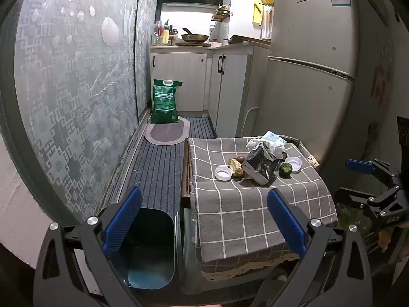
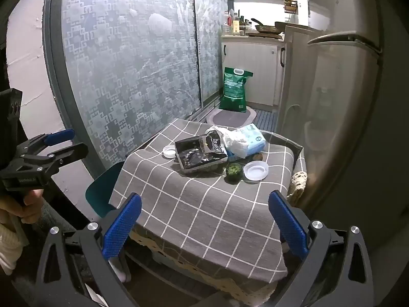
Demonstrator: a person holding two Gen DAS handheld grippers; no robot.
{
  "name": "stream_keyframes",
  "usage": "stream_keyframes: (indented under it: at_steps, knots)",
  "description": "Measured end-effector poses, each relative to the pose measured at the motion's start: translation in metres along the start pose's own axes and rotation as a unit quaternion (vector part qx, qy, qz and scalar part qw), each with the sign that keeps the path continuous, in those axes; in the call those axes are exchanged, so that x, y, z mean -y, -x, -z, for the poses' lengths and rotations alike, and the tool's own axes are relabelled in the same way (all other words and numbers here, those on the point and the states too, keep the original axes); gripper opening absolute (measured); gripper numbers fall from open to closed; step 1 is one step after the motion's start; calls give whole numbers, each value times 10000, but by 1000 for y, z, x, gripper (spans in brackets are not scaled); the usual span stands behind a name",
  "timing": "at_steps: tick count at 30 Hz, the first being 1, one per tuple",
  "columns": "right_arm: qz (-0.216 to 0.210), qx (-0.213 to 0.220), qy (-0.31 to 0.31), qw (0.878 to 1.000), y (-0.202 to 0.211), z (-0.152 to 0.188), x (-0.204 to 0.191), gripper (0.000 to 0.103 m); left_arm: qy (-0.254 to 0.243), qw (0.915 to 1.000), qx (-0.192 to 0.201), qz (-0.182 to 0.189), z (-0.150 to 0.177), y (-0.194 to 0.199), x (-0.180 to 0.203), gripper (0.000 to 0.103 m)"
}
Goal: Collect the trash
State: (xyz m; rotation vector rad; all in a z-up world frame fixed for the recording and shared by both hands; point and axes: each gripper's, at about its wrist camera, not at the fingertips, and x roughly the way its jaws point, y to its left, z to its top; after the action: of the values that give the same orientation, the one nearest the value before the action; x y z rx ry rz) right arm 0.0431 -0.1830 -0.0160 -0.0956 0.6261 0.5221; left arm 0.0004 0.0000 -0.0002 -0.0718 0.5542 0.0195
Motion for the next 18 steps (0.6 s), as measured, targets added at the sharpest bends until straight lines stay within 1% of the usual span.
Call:
stream_keyframes:
  at_steps: [18]
  knots:
    - [11,16,44,10000,2,1,1,100,-15,10000,-6,-5,0,0,0,100]
